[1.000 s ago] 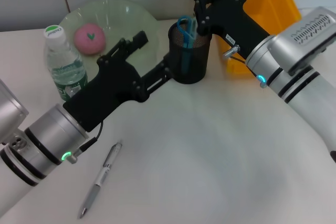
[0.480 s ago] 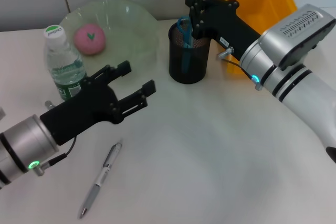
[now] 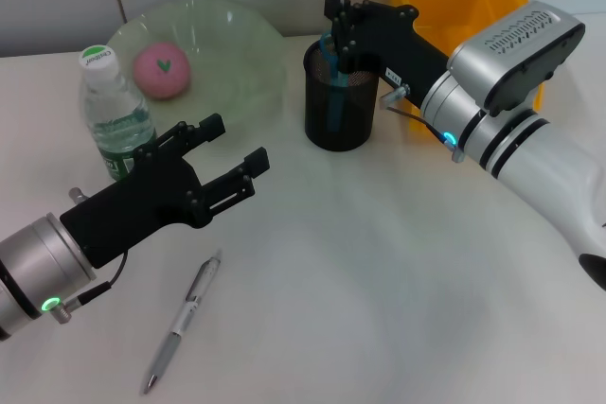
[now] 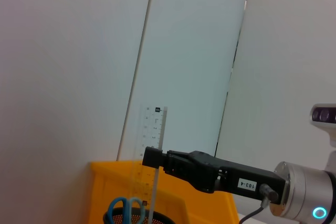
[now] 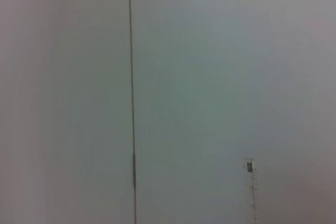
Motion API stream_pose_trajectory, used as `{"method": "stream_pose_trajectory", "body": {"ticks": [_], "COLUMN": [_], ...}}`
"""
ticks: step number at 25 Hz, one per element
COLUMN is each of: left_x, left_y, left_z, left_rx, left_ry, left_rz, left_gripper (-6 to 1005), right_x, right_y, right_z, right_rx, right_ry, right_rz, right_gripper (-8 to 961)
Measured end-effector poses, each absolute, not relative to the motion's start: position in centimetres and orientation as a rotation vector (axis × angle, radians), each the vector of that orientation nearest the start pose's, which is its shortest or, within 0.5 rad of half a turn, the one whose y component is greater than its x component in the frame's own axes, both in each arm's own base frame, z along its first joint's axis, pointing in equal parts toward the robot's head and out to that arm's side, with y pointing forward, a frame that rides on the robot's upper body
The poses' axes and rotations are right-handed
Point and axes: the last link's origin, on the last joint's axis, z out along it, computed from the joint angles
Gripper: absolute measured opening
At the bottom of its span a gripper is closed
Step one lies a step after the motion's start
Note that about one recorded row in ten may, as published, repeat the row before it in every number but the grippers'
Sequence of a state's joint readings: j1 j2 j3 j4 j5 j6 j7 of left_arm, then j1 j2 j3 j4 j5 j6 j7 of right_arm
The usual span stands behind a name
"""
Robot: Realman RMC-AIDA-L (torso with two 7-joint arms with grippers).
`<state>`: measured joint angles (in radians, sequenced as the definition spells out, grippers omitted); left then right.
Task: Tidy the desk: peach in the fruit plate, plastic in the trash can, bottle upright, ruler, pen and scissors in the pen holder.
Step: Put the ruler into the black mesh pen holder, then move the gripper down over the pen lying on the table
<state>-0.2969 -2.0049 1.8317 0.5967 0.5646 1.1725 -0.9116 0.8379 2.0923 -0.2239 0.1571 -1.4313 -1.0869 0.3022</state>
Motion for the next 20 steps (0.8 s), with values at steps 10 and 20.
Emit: {"method": "stream_pose_trajectory", "body": {"ticks": [10,20], "left_x": [-24.26,-24.43], "left_y": [29.96,29.97], "left_z": [-5.14,-4.94], "left_rx": [-2.384,-2.385], "left_ry": [-0.536,-0.542], "left_rz": [-1.078,-1.076], "left_gripper": [787,788], "right_x": [20.69,21.14], "right_y": [40.13,39.61], "right_z": [-7.05,-6.32], "right_rx": [-2.007,-1.978], "right_ry": [0.473,0.508], "right_rz": [0.885,0.957], "right_gripper": [54,486]}}
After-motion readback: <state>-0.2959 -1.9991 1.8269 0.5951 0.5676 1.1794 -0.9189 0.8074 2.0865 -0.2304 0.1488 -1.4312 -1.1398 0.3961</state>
